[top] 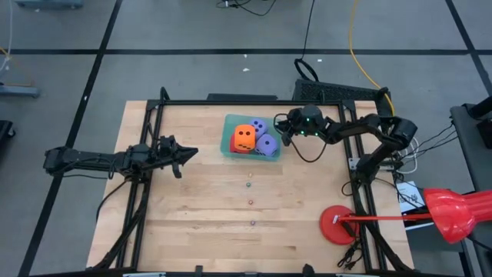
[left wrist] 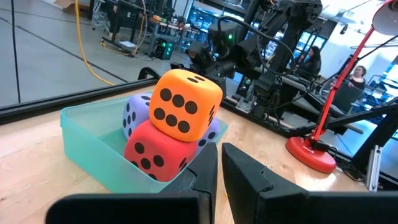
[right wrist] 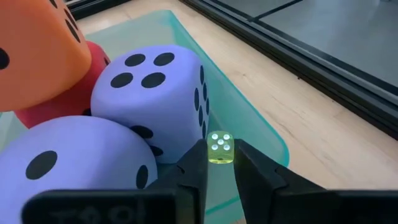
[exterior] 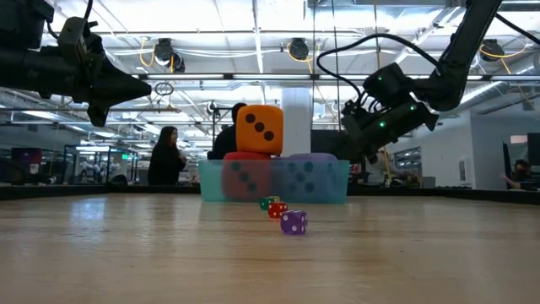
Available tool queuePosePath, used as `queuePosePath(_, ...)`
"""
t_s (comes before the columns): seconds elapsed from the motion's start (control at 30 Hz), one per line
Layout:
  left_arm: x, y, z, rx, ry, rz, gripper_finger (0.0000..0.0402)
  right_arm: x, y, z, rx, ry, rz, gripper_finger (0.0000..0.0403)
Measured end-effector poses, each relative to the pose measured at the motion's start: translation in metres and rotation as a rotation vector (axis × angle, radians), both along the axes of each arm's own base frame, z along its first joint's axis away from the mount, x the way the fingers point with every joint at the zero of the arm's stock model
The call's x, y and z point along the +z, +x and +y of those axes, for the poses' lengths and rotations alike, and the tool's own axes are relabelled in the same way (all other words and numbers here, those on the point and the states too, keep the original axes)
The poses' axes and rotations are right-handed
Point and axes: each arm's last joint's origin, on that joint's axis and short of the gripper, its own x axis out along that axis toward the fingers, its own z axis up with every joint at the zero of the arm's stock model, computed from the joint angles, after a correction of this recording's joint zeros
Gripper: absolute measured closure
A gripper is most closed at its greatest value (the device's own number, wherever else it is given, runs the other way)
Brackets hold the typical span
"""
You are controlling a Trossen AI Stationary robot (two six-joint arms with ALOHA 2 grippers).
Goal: Pick & Place Dice
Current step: Put the small light green dice into the blue bin
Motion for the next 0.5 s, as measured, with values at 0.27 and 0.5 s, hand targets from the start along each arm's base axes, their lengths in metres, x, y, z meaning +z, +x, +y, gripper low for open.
queuePosePath(0.27, 0.0, 0.0, 0.0, 0.0, 0.0, 0.0, 0.0369, -0.0007, 0.0008, 0.0017, -0.026, 0.028, 0.0, 0.0273)
queuePosePath(0.5, 0.0, 0.0, 0.0, 0.001, 0.0, 0.0, 0.0369, -0.0006, 0.0017, 0.0031, -0.025, 0.04, -0.003, 0.0226)
